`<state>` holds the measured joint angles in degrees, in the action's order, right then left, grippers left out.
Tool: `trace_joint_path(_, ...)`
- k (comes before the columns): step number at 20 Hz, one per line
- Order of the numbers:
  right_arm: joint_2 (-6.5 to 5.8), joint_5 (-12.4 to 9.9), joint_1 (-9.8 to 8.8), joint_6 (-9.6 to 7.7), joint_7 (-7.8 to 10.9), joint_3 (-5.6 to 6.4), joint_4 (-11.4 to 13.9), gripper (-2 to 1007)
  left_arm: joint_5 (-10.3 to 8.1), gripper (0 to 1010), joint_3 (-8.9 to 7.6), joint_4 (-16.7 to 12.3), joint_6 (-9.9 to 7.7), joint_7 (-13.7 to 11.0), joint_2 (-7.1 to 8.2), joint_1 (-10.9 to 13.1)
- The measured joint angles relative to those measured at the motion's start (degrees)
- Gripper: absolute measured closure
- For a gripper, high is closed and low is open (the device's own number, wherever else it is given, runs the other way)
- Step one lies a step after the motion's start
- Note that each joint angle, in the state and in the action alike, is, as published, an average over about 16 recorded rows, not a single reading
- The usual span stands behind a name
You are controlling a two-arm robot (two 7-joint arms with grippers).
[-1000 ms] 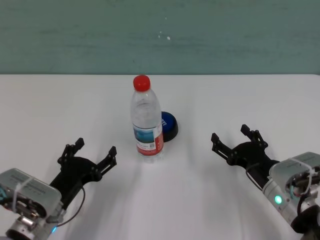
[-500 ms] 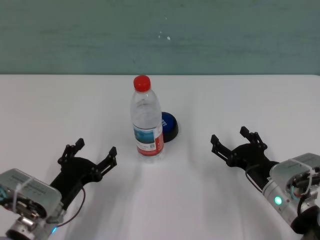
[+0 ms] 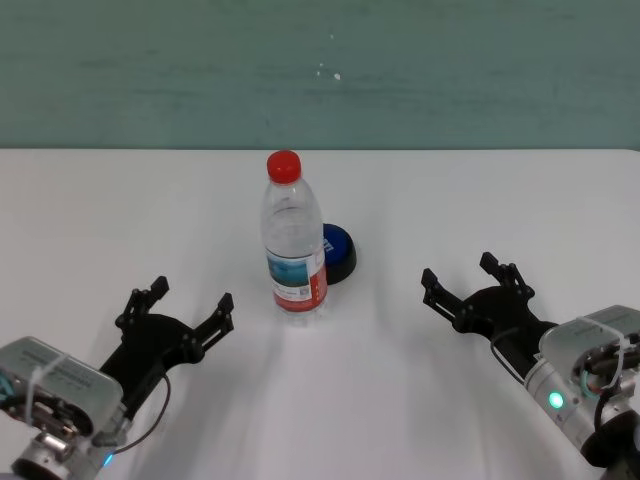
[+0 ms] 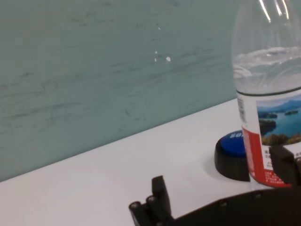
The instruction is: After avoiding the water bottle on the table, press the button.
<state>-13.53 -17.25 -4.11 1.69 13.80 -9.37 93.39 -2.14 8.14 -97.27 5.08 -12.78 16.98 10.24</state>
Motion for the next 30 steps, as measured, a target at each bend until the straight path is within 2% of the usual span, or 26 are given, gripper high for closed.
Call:
trace_joint_path(14, -0.11, -0.1, -0.05, 0.22, 0.14, -0.09, -0.1, 1, 0.00, 10, 0.00, 0.0, 0.00, 0.0, 0.00, 0.0)
trace_joint_path(30, -0.89, -0.3, -0.73, 0.85, 0.19, -0.32, -0.8, 1, 0.00, 10, 0.00, 0.0, 0.00, 0.0, 0.00, 0.0)
